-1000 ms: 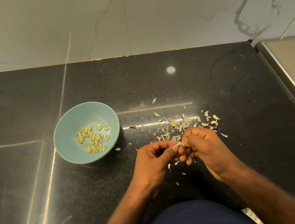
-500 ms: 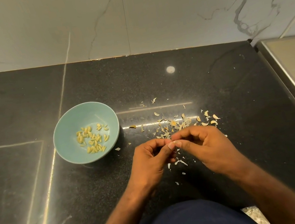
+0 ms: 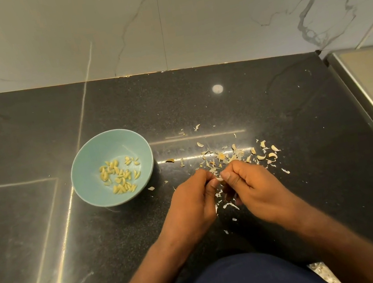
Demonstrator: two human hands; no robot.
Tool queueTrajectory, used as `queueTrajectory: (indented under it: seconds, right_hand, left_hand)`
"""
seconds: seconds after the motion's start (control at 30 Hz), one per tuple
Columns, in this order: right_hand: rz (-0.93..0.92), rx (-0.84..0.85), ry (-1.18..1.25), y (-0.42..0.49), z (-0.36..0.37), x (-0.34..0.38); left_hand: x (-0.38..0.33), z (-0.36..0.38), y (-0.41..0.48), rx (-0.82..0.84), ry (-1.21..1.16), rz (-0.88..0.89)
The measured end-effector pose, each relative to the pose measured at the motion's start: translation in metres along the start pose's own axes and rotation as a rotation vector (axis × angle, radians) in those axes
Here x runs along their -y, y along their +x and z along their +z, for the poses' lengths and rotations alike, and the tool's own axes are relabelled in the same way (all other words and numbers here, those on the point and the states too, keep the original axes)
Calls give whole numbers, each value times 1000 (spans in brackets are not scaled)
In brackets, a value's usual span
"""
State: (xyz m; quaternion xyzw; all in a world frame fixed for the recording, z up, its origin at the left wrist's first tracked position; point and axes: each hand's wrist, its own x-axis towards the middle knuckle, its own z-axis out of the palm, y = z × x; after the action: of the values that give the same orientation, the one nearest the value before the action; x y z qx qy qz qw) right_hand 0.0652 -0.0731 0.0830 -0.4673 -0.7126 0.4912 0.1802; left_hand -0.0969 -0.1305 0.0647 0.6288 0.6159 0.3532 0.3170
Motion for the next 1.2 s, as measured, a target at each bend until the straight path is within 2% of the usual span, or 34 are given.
queueTrajectory:
  seconds: [0.1, 0.23, 0.4, 0.47, 0.6, 0.67, 0.77, 0.9, 1.0, 1.1, 1.2]
  right_hand:
    - [-16, 7, -30, 1, 2, 2]
    - [52, 16, 71, 3, 0, 5]
    - [115, 198, 245, 1, -4, 6]
    - [154, 247, 378, -2, -7, 7]
    - [264, 285, 827, -9, -3, 16]
    - [229, 262, 873, -10, 2, 19]
    - [28, 175, 673, -9, 7, 20]
    - [-318, -38, 161, -6, 7, 15]
    - [-520, -119, -144, -2, -1, 10]
    - [-602, -139, -333, 2, -5, 7]
    - [-577, -156, -328, 1, -3, 9]
  left_hand:
    - [0, -2, 3, 14, 83, 57]
    - [-4, -6, 5, 51, -2, 72]
    - [-3, -16, 11, 58, -3, 113]
    - [-3, -21, 12, 100, 27, 162]
    - [-6, -27, 14, 98, 146, 293]
    - [-7, -27, 13, 70, 103, 273]
    - [-16, -26, 9, 60, -134, 131]
    - [-30, -22, 5, 58, -394, -73]
    - [-40, -21, 1, 103, -725, -293]
    - [-51, -24, -1, 148, -997, -491]
    - [-55, -23, 1, 140, -1013, -527]
